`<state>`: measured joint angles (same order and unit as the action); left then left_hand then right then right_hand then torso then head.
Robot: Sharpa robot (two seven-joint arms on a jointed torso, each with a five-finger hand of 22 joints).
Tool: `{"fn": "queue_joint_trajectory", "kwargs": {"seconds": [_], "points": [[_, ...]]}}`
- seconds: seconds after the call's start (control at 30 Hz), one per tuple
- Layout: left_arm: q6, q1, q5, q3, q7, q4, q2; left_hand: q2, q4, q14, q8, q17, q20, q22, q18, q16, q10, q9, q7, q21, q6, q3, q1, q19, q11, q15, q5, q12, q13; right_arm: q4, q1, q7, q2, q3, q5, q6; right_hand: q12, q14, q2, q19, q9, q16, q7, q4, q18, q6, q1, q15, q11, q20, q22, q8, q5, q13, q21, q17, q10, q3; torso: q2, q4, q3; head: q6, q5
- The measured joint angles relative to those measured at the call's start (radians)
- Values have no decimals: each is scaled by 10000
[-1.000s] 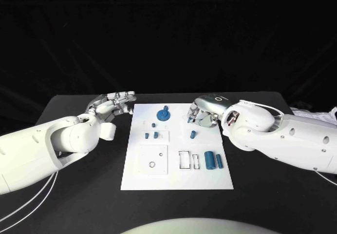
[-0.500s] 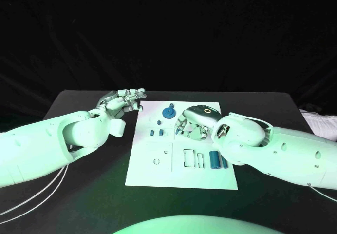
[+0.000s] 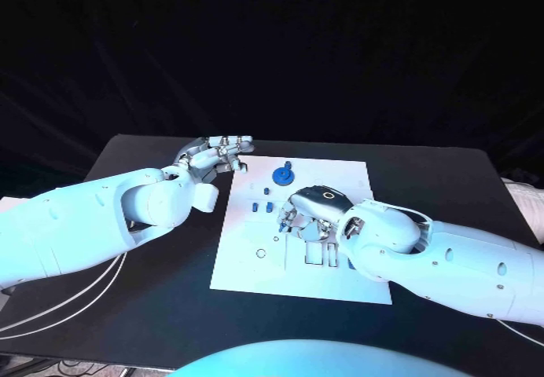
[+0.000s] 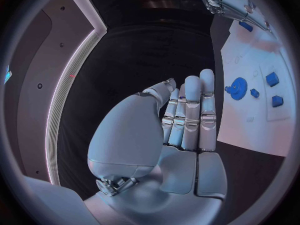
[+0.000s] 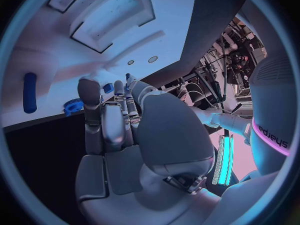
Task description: Assemble the parts on the task board
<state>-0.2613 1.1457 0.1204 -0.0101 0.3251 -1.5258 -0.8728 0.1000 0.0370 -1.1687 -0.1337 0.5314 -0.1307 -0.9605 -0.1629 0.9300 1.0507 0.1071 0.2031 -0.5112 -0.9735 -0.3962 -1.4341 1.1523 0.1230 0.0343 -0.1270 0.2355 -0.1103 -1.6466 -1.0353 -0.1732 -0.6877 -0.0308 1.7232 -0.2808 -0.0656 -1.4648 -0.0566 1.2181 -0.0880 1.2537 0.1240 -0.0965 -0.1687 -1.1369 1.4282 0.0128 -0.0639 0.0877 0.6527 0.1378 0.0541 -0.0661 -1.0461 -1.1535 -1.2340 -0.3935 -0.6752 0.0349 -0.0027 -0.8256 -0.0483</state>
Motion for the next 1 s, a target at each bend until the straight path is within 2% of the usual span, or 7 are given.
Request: {"fn": "queue_joint_trajectory", "kwargs": {"seconds": [0.4,1.0], "points": [[33,0,-119,0,-26,-56,19,0,0,3,0,1,0,-1,1,0,-36,0,-1,0,-1,0,0,0,36,4,0,0,1,324,114,63,300,-38,45,321,0,0,-1,0,2,0,24,-1,-2,27,0,0,0,0,-56,-2,-3,0,0,13,0,1,-2,4,-1,-69,-28],[52,0,-169,0,-51,-130,7,0,-28,14,0,-7,0,-2,1,0,-36,1,-1,0,0,28,0,0,37,15,0,10,2,462,91,62,427,-23,62,614,0,0,-2,0,13,0,28,-1,-4,68,-1,0,-1,0,-56,-61,-5,-1,0,13,0,2,4,7,-7,-190,-42]]}}
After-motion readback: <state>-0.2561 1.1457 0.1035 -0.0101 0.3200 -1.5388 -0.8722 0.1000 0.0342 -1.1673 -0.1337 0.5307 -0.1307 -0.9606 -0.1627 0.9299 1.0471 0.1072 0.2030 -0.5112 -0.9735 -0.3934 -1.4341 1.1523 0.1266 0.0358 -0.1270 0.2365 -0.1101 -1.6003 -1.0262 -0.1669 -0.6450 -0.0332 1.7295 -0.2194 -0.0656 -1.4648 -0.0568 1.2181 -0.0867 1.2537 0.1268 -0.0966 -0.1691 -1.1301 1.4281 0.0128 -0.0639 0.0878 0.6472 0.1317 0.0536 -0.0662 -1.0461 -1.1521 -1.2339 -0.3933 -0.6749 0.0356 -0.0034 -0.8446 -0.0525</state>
